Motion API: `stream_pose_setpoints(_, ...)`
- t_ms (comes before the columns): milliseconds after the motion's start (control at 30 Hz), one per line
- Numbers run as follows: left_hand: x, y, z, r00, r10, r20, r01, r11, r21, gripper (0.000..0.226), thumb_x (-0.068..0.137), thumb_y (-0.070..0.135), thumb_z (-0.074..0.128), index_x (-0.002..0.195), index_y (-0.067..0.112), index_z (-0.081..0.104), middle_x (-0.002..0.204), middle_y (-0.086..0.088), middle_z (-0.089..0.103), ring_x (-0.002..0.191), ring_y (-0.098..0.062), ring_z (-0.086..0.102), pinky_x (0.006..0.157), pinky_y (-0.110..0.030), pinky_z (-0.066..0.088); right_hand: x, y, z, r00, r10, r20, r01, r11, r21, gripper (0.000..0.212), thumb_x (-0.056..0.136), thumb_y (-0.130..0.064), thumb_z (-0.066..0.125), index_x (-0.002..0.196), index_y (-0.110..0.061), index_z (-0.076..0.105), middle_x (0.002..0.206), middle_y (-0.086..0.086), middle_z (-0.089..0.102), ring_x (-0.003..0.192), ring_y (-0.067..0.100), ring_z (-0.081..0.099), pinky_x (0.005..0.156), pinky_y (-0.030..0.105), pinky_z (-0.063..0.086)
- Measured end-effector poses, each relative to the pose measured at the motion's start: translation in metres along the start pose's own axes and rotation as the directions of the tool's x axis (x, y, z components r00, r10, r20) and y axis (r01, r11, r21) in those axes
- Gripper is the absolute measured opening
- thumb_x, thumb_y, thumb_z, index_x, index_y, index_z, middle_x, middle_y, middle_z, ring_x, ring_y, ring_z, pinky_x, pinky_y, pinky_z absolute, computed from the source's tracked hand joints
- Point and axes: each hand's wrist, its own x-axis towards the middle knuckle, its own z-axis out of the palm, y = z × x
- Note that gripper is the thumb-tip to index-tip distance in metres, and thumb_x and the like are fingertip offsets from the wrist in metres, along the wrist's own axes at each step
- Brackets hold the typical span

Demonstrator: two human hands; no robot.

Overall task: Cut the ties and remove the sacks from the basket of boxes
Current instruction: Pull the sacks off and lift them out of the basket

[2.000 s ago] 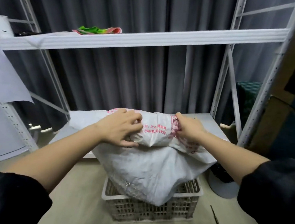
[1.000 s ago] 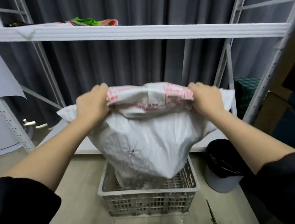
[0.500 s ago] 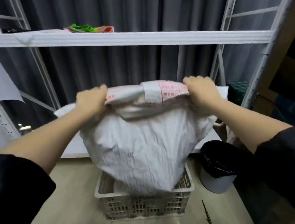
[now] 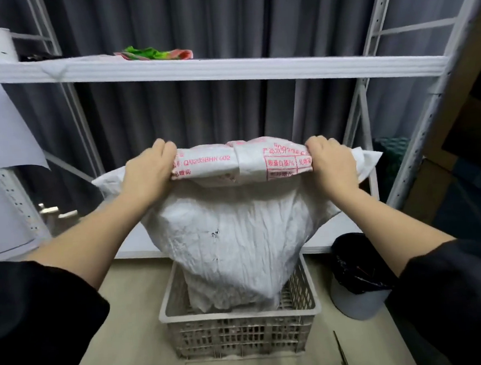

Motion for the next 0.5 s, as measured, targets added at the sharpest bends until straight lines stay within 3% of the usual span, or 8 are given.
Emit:
stream_pose_setpoints(100, -0.021, -0.008, 0.019, 0.969, 0.215, 0.125, -0.222, 0.974, 0.046, 0.038, 0.070, 0.031, 0.073, 0.091, 0.007, 0.051, 0.086, -0.011, 0.051, 0.067, -0.031, 0.059, 0.042, -0.032, 0.037, -0.018, -0.004, 0.010, 0.990, -0.138, -0.036, 0.138, 0.990, -0.015, 0.008, 0.074, -0.015, 0.044, 0.080, -0.009, 0.046, 0.069, 0.011, 0.052, 0.057, 0.031, 0.051, 0.048, 0.033, 0.029)
stream_pose_setpoints(167, -0.030, -0.015, 0.025, 0.917, 0.371, 0.146, -0.377, 0.926, 0.016, 0.052, 0.075, 0.061, 0.056, 0.088, 0.011, 0.052, 0.085, -0.007, 0.053, 0.068, -0.027, 0.057, 0.049, -0.033, 0.042, -0.029, -0.002, 0.019, 0.986, -0.162, -0.030, 0.161, 0.987, -0.015, 0.008, 0.073, -0.017, 0.041, 0.079, -0.011, 0.043, 0.066, 0.010, 0.052, 0.054, 0.030, 0.051, 0.046, 0.031, 0.028)
stream_pose_setpoints(267, -0.038, -0.014, 0.031, 0.869, 0.473, 0.144, -0.472, 0.880, -0.042, 0.052, 0.080, 0.067, 0.039, 0.090, 0.020, 0.060, 0.104, -0.007, 0.057, 0.084, -0.026, 0.059, 0.067, -0.034, 0.044, -0.037, 0.001, 0.028, 0.987, -0.159, -0.023, 0.159, 0.987, -0.002, 0.011, 0.072, -0.016, 0.042, 0.078, -0.009, 0.048, 0.067, 0.010, 0.052, 0.054, 0.030, 0.051, 0.044, 0.031, 0.029)
stream_pose_setpoints(333, -0.038, -0.003, 0.039, 0.870, 0.450, 0.203, -0.423, 0.891, -0.163, 0.042, 0.073, 0.063, 0.048, 0.088, 0.025, 0.062, 0.129, -0.011, 0.052, 0.111, -0.030, 0.056, 0.079, -0.037, 0.044, -0.042, 0.001, 0.032, 0.984, -0.176, -0.029, 0.176, 0.984, -0.007, 0.010, 0.072, -0.014, 0.043, 0.080, -0.009, 0.048, 0.068, 0.010, 0.053, 0.055, 0.029, 0.051, 0.044, 0.033, 0.034)
stream_pose_setpoints(400, -0.036, 0.014, 0.044, 0.859, 0.374, 0.349, -0.264, 0.909, -0.322, 0.051, 0.064, 0.058, 0.058, 0.103, 0.025, 0.058, 0.150, -0.014, 0.029, 0.128, -0.031, 0.045, 0.092, -0.038, 0.044, -0.047, 0.001, 0.034, 0.978, -0.199, -0.056, 0.199, 0.980, -0.001, 0.009, 0.073, -0.012, 0.044, 0.081, -0.009, 0.049, 0.070, 0.011, 0.053, 0.056, 0.029, 0.051, 0.046, 0.035, 0.037)
stream_pose_setpoints(433, -0.035, 0.021, 0.047, 0.840, 0.307, 0.448, -0.145, 0.922, -0.359, 0.067, 0.062, 0.056, 0.063, 0.119, 0.025, 0.049, 0.156, -0.011, 0.014, 0.132, -0.029, 0.041, 0.097, -0.038, 0.043, -0.049, 0.001, 0.033, 0.977, -0.202, -0.064, 0.203, 0.979, 0.006, 0.010, 0.074, -0.011, 0.045, 0.081, -0.008, 0.051, 0.070, 0.011, 0.054, 0.057, 0.029, 0.051, 0.047, 0.035, 0.038)
stream_pose_setpoints(500, -0.034, 0.032, 0.056, 0.803, 0.152, 0.577, 0.019, 0.960, -0.279, 0.110, 0.060, 0.059, 0.071, 0.147, 0.023, 0.014, 0.159, -0.008, -0.003, 0.138, -0.026, 0.034, 0.105, -0.043, 0.035, -0.056, 0.004, 0.032, 0.976, -0.209, -0.055, 0.210, 0.978, 0.012, 0.009, 0.072, -0.009, 0.055, 0.081, -0.007, 0.055, 0.071, 0.011, 0.055, 0.058, 0.029, 0.052, 0.049, 0.035, 0.037)
